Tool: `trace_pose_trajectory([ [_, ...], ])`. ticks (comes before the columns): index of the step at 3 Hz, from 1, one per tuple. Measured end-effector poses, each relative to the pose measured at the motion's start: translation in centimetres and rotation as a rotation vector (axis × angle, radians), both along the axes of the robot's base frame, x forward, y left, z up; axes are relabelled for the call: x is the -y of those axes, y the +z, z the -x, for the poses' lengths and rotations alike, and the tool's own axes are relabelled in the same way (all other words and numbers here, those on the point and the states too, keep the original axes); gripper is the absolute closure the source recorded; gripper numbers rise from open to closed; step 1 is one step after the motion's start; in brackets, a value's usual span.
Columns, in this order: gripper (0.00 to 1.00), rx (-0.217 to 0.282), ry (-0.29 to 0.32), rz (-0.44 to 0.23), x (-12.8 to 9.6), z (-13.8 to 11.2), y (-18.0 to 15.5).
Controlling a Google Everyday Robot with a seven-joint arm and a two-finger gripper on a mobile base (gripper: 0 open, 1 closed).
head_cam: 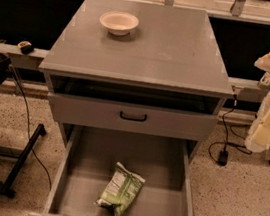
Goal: Pick green jalapeno chip bag from middle drawer and place on counter
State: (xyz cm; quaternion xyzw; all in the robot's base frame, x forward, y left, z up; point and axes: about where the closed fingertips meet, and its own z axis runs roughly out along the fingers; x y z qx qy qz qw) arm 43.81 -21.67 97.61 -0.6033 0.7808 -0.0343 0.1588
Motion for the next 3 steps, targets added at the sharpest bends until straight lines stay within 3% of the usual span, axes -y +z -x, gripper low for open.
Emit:
trace_pose_trajectory([
  [2,0.00,0.003,-0.029,-0.028,0.4,0.0,-2.0],
  [3,0.00,-0.013,-0.043,-0.145,1.0,0.4,-7.1],
])
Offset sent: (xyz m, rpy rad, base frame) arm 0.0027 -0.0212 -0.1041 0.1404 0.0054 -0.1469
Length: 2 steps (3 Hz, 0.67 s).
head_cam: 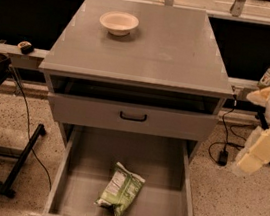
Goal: Pick green jalapeno chip bag from middle drawer and place on counter
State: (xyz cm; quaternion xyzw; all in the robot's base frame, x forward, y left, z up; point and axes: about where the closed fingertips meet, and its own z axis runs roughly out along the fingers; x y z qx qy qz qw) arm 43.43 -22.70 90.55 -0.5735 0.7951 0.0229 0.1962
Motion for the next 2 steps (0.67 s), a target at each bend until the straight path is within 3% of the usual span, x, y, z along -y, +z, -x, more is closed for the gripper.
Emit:
trace_pose_trajectory([
  [2,0.00,0.009,0.003,-0.020,-0.30,0.15,0.15],
])
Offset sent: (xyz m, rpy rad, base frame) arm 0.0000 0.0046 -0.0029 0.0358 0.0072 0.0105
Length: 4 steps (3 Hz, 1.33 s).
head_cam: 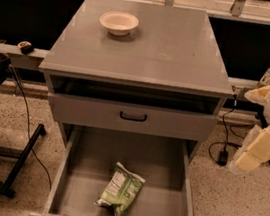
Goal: Pick green jalapeno chip bag from middle drawer and place on counter
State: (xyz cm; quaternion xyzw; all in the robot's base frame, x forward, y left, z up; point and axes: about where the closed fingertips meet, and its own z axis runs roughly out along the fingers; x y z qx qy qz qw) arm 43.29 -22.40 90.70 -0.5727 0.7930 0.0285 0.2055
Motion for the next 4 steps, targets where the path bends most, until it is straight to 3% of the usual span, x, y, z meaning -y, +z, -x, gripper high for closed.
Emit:
trace_pose_trajectory([
  [1,0.00,-0.036,-0.041,-0.077,-0.2,-0.2,-4.5],
  [2,0.00,-0.117,-0.133,-0.251,-0.5,0.8,-14.3],
  [3,0.00,-0.080,-0.177,-0.272,-0.1,-0.6,-15.7],
  [4,0.00,-0.127,-0.103,-0.291,-1.8,-0.5,-17.1],
])
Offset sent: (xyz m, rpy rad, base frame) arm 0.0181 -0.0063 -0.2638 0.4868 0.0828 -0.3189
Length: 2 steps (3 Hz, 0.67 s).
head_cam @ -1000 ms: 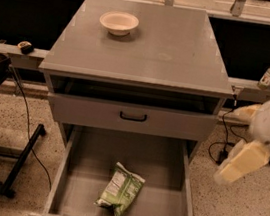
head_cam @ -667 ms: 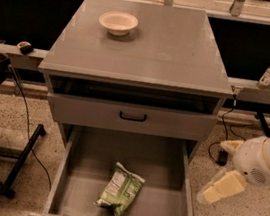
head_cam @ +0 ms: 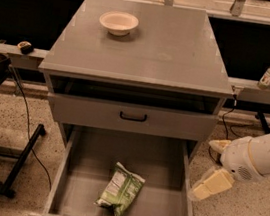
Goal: Pick green jalapeno chip bag from middle drawer and place on counter
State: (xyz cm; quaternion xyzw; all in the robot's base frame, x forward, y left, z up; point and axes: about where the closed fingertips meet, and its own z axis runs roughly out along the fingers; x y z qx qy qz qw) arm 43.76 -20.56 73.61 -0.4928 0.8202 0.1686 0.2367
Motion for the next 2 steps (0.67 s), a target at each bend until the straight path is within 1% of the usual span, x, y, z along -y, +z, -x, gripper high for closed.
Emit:
trace_pose_trajectory([
  [1,0.00,-0.067,0.080,-0.091,-4.2,1.3,-6.3],
  [2,0.00,-0.047,0.102,-0.161,-9.2,2.0,-13.7],
])
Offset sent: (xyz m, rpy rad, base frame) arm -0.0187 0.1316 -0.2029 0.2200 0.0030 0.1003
